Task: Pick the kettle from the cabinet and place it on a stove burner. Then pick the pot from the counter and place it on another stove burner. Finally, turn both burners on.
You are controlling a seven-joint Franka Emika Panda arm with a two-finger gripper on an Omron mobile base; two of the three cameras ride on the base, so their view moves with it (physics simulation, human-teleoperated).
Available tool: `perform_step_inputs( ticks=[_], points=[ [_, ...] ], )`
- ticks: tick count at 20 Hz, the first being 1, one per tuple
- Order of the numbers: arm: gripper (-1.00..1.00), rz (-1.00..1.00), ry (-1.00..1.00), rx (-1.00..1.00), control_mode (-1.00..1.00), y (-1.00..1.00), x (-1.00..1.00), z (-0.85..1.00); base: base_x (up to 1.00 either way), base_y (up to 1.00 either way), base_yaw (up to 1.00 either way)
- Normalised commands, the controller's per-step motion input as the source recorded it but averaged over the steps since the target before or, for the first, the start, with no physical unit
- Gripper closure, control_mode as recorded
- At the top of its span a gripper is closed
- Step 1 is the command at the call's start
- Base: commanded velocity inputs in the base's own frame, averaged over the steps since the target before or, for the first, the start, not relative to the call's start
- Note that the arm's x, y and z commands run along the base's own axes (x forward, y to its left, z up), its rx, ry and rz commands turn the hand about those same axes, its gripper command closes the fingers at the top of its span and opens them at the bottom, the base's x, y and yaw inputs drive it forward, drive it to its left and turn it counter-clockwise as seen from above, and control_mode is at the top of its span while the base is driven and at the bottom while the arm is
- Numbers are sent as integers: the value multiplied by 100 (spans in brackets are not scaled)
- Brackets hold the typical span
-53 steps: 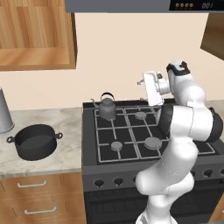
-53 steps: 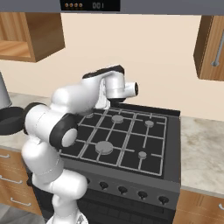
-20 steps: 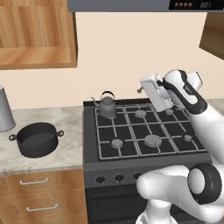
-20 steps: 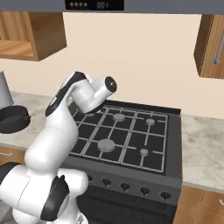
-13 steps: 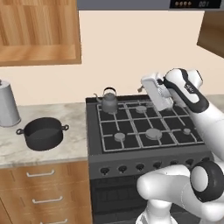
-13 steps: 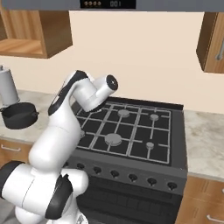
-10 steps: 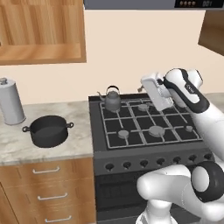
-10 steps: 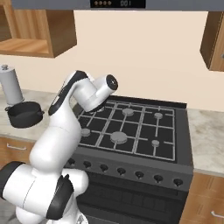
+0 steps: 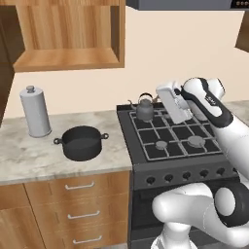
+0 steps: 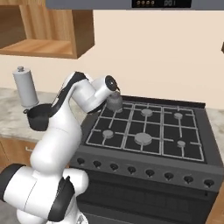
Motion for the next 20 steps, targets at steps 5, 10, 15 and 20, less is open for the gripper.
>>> perform_step_inputs(
  ticks=[5,10,15,20],
  points=[
    [-100,0,0,0,100,0,0,0,-14,58,-7],
    [-100,0,0,0,100,0,0,0,-3,52,-8],
    [-100,0,0,0,100,0,0,0,0,49,-8],
    [-100,0,0,0,100,0,0,0,8,39,-4]
  ],
)
